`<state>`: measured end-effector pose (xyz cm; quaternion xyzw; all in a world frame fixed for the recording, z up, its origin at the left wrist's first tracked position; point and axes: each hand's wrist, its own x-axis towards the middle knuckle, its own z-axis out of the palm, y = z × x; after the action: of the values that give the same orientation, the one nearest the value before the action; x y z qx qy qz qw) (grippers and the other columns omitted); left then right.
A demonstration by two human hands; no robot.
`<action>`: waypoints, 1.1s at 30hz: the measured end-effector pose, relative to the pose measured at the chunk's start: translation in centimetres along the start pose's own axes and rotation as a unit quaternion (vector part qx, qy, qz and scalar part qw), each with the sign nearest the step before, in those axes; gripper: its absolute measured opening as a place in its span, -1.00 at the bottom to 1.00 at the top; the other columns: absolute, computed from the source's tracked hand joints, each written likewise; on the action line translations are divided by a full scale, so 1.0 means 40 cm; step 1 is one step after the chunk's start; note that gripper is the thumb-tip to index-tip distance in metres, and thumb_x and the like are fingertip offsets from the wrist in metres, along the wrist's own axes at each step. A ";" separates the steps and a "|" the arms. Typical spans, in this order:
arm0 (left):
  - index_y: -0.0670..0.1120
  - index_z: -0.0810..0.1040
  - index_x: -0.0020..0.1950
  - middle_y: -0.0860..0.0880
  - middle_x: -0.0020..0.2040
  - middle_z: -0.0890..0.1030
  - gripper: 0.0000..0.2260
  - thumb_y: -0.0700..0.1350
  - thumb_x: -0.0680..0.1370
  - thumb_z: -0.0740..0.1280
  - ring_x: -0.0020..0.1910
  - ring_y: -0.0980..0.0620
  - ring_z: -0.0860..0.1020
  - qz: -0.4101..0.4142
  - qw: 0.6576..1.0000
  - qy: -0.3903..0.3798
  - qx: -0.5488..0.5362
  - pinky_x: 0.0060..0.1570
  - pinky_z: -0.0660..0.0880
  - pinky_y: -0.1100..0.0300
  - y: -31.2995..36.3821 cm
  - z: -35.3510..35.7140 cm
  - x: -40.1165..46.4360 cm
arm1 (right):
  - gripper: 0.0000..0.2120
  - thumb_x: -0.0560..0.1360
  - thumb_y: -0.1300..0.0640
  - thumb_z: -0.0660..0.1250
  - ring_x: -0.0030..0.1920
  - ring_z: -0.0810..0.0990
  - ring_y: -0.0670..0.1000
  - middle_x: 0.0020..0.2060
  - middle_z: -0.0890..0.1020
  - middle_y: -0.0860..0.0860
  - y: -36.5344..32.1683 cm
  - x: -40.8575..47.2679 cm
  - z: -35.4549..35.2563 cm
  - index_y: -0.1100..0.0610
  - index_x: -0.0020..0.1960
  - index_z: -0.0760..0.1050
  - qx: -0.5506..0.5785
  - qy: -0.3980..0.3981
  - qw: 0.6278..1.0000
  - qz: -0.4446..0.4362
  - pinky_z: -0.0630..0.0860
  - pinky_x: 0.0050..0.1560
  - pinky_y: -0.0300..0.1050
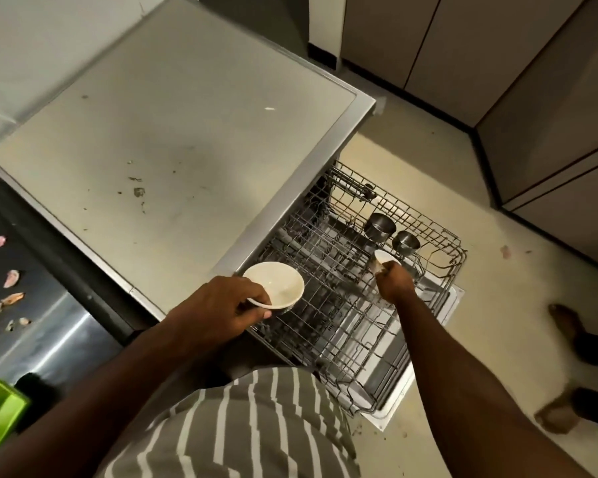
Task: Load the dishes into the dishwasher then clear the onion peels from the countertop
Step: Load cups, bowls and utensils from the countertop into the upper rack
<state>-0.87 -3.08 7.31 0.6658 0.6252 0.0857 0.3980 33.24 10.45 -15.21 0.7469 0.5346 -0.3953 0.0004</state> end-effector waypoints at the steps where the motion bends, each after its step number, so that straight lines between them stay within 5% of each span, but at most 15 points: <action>1: 0.13 0.70 0.01 0.16 -0.06 0.70 -0.79 0.17 0.46 0.43 -0.08 0.20 0.65 -0.006 1.000 0.001 -0.002 -0.04 0.62 0.08 -0.002 0.003 0.001 | -0.68 0.67 0.15 0.25 0.09 0.64 0.20 0.15 0.66 0.20 -0.001 0.009 -0.002 0.23 0.37 0.53 0.000 -0.008 1.000 0.004 0.60 0.04 0.03; 4: 0.15 0.69 0.02 0.16 -0.06 0.69 -0.78 0.19 0.45 0.42 -0.08 0.20 0.64 -0.022 1.000 0.002 -0.003 -0.04 0.63 0.07 -0.007 0.010 -0.003 | -0.75 0.68 0.15 0.25 -0.09 0.56 0.11 -0.01 0.63 0.14 0.007 0.031 -0.002 0.26 0.27 0.55 -0.001 -0.016 1.000 0.016 0.39 -0.18 -0.16; 12: 0.13 0.69 0.03 0.18 -0.04 0.70 -0.77 0.19 0.48 0.39 -0.07 0.19 0.64 -0.022 0.999 -0.017 0.018 -0.05 0.62 0.08 -0.023 0.024 0.005 | -0.56 0.66 0.07 0.31 0.18 0.64 0.20 0.31 0.60 0.18 0.006 0.007 0.013 0.11 0.51 0.38 0.081 0.035 0.996 0.002 0.61 0.19 0.12; 15: 0.13 0.69 0.03 0.19 -0.04 0.69 -0.79 0.18 0.49 0.38 -0.07 0.20 0.62 -0.019 0.999 -0.027 0.025 -0.05 0.59 0.13 -0.020 0.029 0.014 | -0.58 0.66 0.10 0.28 0.21 0.63 0.09 0.40 0.52 0.10 -0.031 -0.056 0.011 0.06 0.51 0.38 0.109 0.072 0.989 -0.066 0.61 0.24 0.16; 18: 0.12 0.69 0.02 0.18 -0.04 0.68 -0.79 0.16 0.50 0.36 -0.11 0.21 0.58 -0.018 0.999 -0.026 0.043 -0.10 0.52 0.17 -0.016 0.034 0.024 | -0.69 0.66 0.19 0.29 0.06 0.64 -0.11 0.30 0.55 -0.07 -0.135 -0.188 -0.017 -0.01 0.38 0.50 0.196 0.035 0.963 -0.179 0.70 0.07 -0.01; 24: 0.08 0.68 0.03 0.10 -0.11 0.67 -0.77 0.13 0.51 0.31 -0.20 0.13 0.55 -0.021 0.997 0.002 0.069 -0.19 0.42 0.16 -0.017 0.047 0.033 | -0.75 0.65 0.00 0.38 -0.17 0.66 -0.14 0.06 0.66 -0.03 -0.285 -0.412 -0.009 0.09 0.26 0.60 0.156 -0.050 0.859 -0.484 0.67 -0.21 -0.16; 28: 0.00 0.69 0.14 0.01 -0.02 0.70 -0.75 0.01 0.53 0.34 -0.09 -0.02 0.65 -0.021 0.997 0.027 0.073 -0.07 0.55 0.08 -0.013 0.043 0.025 | -0.62 0.60 -0.17 0.37 -0.19 0.66 -0.12 0.11 0.67 -0.03 -0.295 -0.442 0.010 0.06 0.26 0.57 0.043 -0.043 0.844 -0.533 0.68 -0.20 -0.02; 33: -0.03 0.66 0.17 0.00 0.04 0.69 -0.77 0.00 0.55 0.38 -0.04 0.00 0.63 -0.008 0.997 0.047 0.058 -0.01 0.58 0.02 -0.008 0.053 0.013 | -0.65 0.62 -0.08 0.30 -0.10 0.64 -0.03 0.05 0.67 0.03 -0.283 -0.392 0.007 0.17 0.19 0.61 0.001 -0.067 0.838 -0.541 0.67 -0.09 0.04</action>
<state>0.31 -3.53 5.48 0.6777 0.6528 0.0774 0.3295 22.22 2.66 -1.37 0.3103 0.8519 -0.3821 -0.1790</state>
